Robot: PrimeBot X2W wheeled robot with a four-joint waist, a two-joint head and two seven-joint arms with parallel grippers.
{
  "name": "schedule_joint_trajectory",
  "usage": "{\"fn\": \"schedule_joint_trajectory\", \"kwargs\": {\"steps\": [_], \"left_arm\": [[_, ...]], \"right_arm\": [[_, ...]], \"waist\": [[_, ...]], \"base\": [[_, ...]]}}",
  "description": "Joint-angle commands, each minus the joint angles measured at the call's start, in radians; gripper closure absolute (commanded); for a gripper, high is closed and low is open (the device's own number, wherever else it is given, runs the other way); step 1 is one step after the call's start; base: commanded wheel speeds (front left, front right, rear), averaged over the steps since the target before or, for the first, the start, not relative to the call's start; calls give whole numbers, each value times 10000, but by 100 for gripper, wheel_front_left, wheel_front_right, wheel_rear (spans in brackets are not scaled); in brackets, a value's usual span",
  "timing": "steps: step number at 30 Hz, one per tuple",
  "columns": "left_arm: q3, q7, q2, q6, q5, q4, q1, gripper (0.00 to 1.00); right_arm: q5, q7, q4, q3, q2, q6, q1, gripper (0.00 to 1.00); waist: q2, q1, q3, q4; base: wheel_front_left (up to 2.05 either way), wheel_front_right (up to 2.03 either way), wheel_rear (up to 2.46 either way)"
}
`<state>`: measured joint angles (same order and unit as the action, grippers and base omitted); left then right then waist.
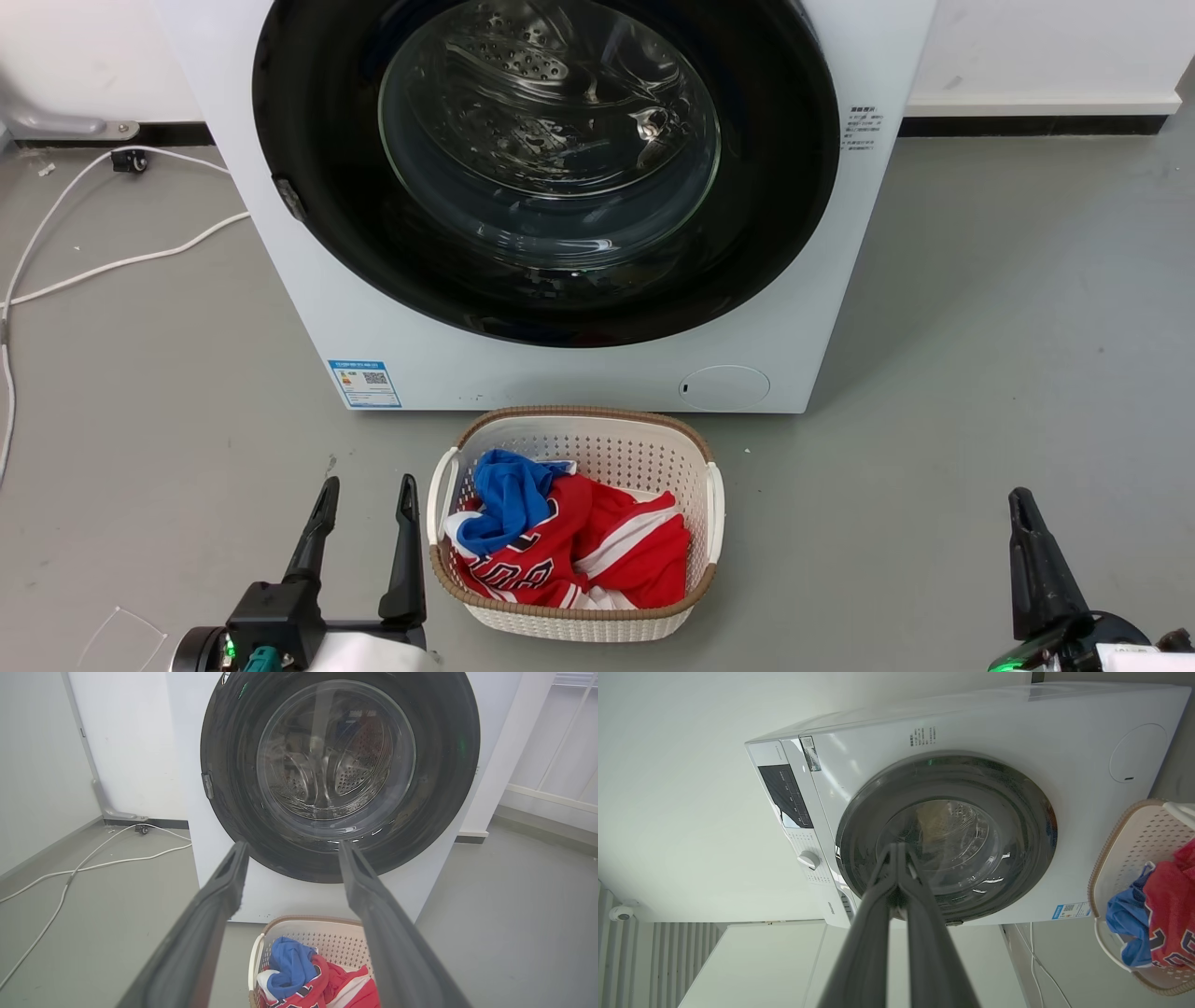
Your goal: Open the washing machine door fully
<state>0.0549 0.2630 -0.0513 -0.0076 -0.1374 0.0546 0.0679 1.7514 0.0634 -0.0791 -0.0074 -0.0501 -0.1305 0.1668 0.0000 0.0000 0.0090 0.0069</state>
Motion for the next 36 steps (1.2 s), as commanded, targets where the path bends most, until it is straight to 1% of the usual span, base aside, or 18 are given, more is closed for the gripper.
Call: {"fn": "schedule_joint_trajectory", "kwargs": {"steps": [1,12,19,24,28,36], "left_arm": [[-25,27,16,-10,-53,-20,71,0],[6,27,16,37,8,-8,24,0],[6,27,17,43,15,-102,-126,0],[-59,27,15,-74,38,-186,-388,0],[-157,27,15,-183,99,-251,-727,0],[-407,26,17,-469,265,-490,-1646,0]], "right_arm": [[-24,-41,-6,-41,1,-4,91,100],[-283,87,130,-52,1,-4,-114,100],[-485,10,391,-319,1,-4,-847,100],[-673,-180,830,-881,-10,-4,-2103,100],[-837,-357,1258,-1290,-163,-4,-3370,100],[-1257,-582,2644,-1752,-851,-4,-6184,100]], "waist": [[0,0,3,2],[0,0,29,42],[0,0,280,51],[0,0,777,92],[0,0,1288,161],[0,0,2690,361]], "base": [[0,0,0],[0,0,0],[0,0,0],[0,0,0],[0,0,0],[0,0,0]]}}
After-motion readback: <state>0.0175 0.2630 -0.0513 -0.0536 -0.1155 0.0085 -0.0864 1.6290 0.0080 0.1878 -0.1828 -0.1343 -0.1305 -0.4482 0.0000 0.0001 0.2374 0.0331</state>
